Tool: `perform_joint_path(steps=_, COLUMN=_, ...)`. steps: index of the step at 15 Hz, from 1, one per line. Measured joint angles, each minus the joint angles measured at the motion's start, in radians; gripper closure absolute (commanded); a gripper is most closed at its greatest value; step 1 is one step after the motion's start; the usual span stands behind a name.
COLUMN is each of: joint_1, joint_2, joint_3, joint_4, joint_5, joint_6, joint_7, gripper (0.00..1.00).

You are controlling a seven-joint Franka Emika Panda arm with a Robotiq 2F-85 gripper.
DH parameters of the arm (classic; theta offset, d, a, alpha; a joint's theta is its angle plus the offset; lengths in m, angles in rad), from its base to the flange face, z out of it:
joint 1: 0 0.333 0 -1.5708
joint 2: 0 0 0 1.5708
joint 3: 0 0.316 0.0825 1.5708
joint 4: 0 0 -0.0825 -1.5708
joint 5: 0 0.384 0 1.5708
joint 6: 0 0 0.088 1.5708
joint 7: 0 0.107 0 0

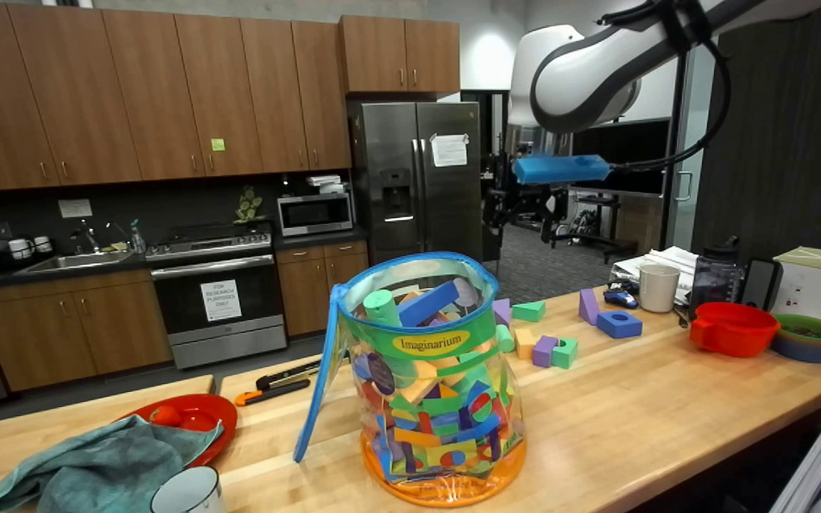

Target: Put the green cylinder into the bag

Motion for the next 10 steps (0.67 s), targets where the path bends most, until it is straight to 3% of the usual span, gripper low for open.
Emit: perform_joint_path(steps=10, joint_1=0.012, joint_2=0.191, joint_3=-0.047, joint_4=0.167, joint_5=-0.009, joint_6=-0.019, joint_7=0.044, gripper=0.0)
